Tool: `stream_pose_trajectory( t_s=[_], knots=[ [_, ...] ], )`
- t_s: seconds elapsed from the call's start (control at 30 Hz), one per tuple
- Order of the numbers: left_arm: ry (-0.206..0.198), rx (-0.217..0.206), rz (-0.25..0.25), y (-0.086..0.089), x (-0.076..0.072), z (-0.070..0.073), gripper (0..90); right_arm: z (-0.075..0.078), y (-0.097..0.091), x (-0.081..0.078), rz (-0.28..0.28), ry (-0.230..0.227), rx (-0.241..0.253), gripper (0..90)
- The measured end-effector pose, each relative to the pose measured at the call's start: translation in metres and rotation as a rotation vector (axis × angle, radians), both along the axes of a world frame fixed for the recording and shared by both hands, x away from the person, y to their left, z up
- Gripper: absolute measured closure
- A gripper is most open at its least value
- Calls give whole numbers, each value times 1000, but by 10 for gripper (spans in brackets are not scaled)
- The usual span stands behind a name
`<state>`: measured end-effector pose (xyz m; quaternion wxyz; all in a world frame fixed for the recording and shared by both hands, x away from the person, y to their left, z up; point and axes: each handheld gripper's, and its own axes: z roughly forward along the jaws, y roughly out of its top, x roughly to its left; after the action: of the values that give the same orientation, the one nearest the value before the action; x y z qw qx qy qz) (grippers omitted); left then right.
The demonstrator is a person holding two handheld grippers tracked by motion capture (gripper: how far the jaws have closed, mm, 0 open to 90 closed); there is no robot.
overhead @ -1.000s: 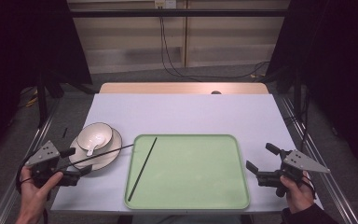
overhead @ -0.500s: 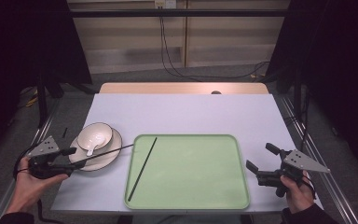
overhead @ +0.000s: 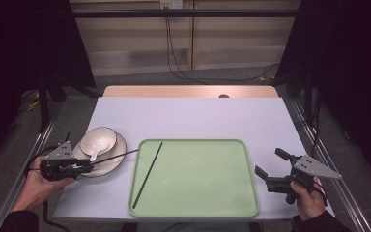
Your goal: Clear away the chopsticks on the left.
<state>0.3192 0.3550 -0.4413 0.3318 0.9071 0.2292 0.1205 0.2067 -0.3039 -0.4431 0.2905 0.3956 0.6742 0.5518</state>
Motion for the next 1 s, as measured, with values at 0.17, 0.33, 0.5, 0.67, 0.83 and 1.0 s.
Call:
stream_pose_trajectory(
  t_s=[0.17, 0.33, 0.5, 0.67, 0.83, 1.0],
  knots=[
    [1, 17, -15, -3, 3, -1, 725, 0, 1, 0, 0, 3, 3, 9],
    [10, 27, -23, -6, 5, -3, 731, 0, 0, 0, 0, 1, 1, 9],
    [43, 41, -24, -9, 7, -4, 810, 0, 1, 0, 2, 3, 4, 9],
    [58, 37, -40, -9, 5, -4, 853, 0, 0, 0, -1, 0, 4, 9],
    [68, 20, -50, -10, 3, -3, 855, 0, 0, 0, 1, 0, 1, 9],
    [97, -8, -24, -10, 2, 2, 856, 0, 0, 0, 0, 2, 5, 9]
  ],
)
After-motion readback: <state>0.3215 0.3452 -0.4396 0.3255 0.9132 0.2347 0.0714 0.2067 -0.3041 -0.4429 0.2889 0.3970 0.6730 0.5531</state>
